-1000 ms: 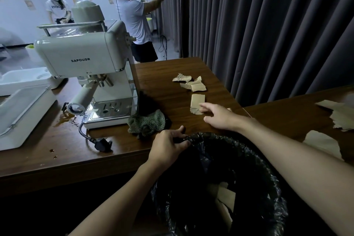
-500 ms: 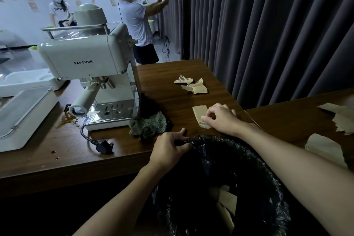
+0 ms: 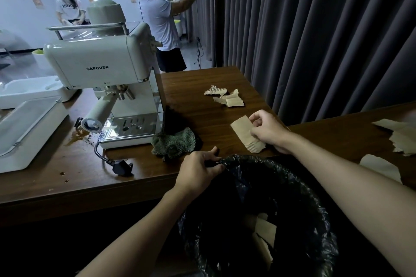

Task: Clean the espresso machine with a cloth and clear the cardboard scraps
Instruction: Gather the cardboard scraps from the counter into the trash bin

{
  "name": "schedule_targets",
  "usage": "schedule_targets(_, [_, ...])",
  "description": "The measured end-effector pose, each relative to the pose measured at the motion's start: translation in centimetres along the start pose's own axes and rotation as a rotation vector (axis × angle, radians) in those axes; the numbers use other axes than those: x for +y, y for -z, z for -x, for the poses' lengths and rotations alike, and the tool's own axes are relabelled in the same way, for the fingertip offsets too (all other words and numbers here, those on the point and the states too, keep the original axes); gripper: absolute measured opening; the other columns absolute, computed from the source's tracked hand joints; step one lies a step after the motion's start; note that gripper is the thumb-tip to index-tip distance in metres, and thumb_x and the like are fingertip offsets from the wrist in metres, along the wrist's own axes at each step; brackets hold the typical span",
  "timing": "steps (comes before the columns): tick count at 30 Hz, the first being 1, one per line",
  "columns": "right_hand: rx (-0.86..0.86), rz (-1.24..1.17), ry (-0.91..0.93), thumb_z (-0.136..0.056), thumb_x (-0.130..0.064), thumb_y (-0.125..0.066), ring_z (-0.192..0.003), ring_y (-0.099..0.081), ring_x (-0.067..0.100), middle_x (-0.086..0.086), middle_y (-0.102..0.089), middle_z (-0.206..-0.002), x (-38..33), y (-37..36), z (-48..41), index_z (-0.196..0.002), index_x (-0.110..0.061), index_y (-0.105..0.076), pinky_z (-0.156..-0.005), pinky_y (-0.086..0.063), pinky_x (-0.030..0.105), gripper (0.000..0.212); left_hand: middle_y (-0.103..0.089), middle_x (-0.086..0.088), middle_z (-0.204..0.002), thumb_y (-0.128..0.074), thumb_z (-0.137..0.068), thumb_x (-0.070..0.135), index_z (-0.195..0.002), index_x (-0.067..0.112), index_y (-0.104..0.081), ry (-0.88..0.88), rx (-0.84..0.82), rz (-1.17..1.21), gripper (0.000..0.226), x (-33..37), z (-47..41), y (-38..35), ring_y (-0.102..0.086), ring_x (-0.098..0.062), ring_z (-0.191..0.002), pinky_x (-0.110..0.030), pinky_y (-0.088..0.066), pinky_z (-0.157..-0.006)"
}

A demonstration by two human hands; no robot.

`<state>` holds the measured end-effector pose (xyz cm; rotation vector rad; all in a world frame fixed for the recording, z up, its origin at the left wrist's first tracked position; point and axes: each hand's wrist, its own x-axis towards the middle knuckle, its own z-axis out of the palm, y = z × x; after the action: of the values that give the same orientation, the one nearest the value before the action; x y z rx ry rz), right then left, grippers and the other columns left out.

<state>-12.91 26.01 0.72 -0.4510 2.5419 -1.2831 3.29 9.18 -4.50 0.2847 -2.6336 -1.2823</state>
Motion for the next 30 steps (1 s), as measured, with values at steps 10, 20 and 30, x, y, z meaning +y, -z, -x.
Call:
schedule_targets(10, [-0.497,-0.135,0.024,-0.094,-0.010,-0.059,-0.094,-0.068,0.025,0.013,-0.072,-0.105,-0.8,3.9,1.7,-0.112,-0.005,-0.063,-0.082,-0.051,0.034,0.020,-0.058,0.005,-0.142,-0.079,-0.084,0.022,-0.115,0.015,-0.076,-0.001,0.017,-0.017,0.032,0.0,0.0,-0.1,-0.056,-0.006,-0.126,-0.028,-0.049,-0.105])
schedule_targets(20, [-0.158,0.208,0.110,-0.087,-0.019,-0.062,-0.137,-0.037,0.023,0.004,-0.037,-0.152,-0.1,-0.1,-4.7,-0.146,-0.026,-0.036,-0.110,-0.036,0.039,0.065,-0.059,0.005,-0.141,-0.081,-0.083,0.022,-0.111,0.015,-0.077,-0.006,0.033,-0.014,0.029,-0.3,-0.1,-0.1,-0.057,-0.003,-0.124,-0.011,-0.047,-0.094])
schedule_targets(30, [-0.194,0.568,0.106,-0.092,-0.053,-0.042,-0.149,-0.014,0.026,0.002,-0.016,-0.162,-0.7,-1.2,-9.6,-0.153,-0.035,-0.016,-0.119,-0.011,0.051,0.068,-0.057,0.010,-0.142,-0.080,-0.084,0.024,-0.115,0.016,-0.076,0.003,0.022,-0.017,0.032,-0.8,-0.4,-0.2,-0.055,0.000,-0.125,-0.002,-0.042,-0.089])
